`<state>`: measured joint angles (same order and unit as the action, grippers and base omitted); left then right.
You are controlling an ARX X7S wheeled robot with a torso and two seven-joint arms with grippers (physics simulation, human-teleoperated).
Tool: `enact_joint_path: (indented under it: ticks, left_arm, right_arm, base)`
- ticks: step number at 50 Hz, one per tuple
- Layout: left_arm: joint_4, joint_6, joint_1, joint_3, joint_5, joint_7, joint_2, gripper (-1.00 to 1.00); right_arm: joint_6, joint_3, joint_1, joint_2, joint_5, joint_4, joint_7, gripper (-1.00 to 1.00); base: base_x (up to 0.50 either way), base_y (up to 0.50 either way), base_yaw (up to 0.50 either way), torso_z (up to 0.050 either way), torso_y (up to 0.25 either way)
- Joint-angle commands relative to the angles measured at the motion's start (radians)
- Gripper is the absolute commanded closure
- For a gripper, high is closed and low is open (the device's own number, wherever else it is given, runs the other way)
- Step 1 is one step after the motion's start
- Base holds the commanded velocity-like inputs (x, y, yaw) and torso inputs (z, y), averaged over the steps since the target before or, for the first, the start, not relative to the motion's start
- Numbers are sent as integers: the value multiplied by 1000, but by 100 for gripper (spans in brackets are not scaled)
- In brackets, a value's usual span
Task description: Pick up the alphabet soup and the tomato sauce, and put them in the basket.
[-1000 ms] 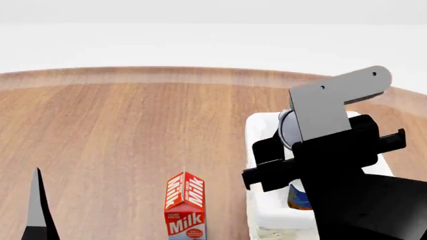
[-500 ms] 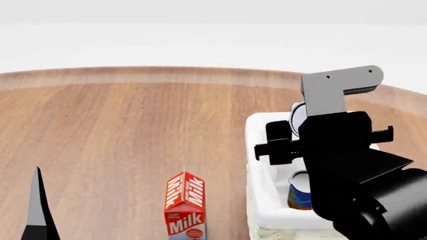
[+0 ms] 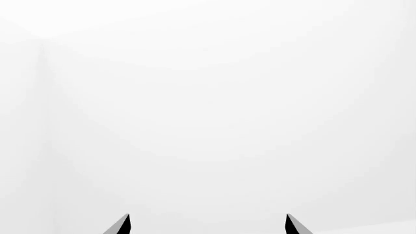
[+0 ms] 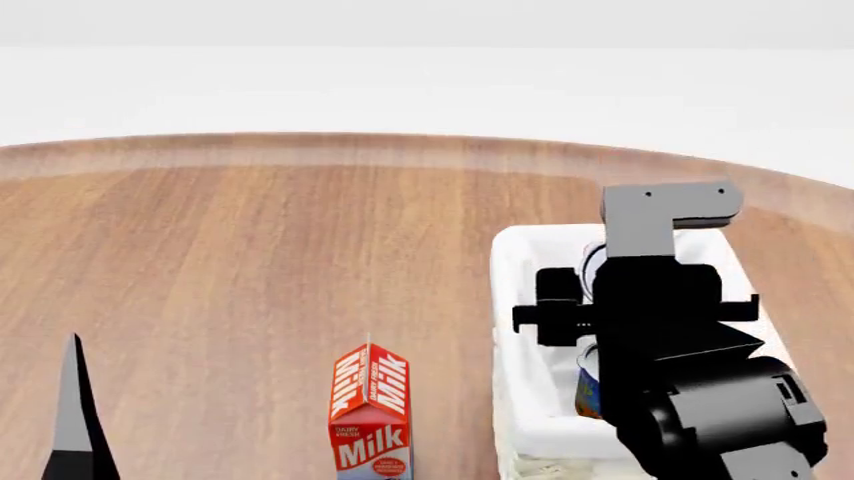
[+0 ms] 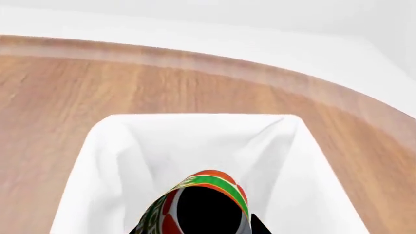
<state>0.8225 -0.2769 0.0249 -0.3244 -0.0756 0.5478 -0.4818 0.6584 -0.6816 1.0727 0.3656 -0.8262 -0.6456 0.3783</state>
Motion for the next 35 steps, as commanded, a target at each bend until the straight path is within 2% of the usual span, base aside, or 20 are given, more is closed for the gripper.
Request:
enact_joint_path:
  ticks: [1, 13, 35]
  left_arm:
    - [-4, 8, 6, 0, 0, 3, -3, -100]
    - [-4, 10, 4, 5, -6, 5, -5, -100]
    - [-11, 16, 5, -2, -4, 8, -6, -100]
  right_arm:
    - [-102, -15, 24, -68, 83, -217, -75, 100]
    - [-205, -23, 30, -128, 119, -420, -131, 100]
    - [-191, -17, 27, -122, 111, -413, -127, 100]
  base:
    - [0, 0, 0, 0, 0]
    - [0, 0, 0, 0, 0]
    - [0, 0, 0, 0, 0]
